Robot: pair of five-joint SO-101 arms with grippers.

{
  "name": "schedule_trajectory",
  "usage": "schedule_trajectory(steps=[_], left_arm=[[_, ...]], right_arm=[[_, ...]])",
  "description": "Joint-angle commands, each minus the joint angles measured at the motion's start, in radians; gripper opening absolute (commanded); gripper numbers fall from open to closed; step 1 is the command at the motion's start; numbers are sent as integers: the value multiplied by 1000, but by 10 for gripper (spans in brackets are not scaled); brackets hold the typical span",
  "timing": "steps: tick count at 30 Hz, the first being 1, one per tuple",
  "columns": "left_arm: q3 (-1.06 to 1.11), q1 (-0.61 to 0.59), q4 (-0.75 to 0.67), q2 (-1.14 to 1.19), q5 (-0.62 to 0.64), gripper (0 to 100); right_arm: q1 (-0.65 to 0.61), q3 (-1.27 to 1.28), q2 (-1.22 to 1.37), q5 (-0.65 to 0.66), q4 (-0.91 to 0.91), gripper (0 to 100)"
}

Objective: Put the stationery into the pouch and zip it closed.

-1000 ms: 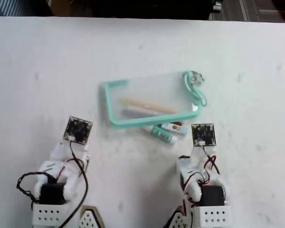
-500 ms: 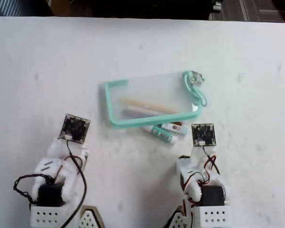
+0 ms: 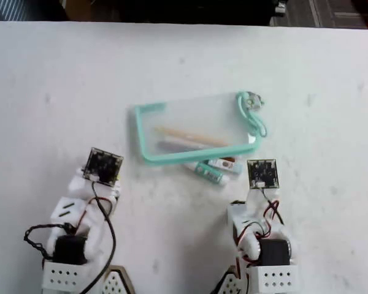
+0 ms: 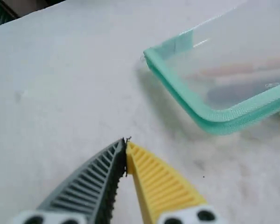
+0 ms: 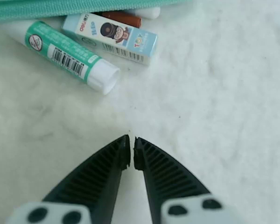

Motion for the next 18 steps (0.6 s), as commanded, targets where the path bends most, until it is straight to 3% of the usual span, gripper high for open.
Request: schedule_trajectory(steps=[1,18], left_arm=[[-3,-27,-29,-8,-2,24],[-3,-25,-29,-8,0,24]], right_arm=[[-5,9,-5,-9,4,18],[-5,9,-5,-9,4,18]])
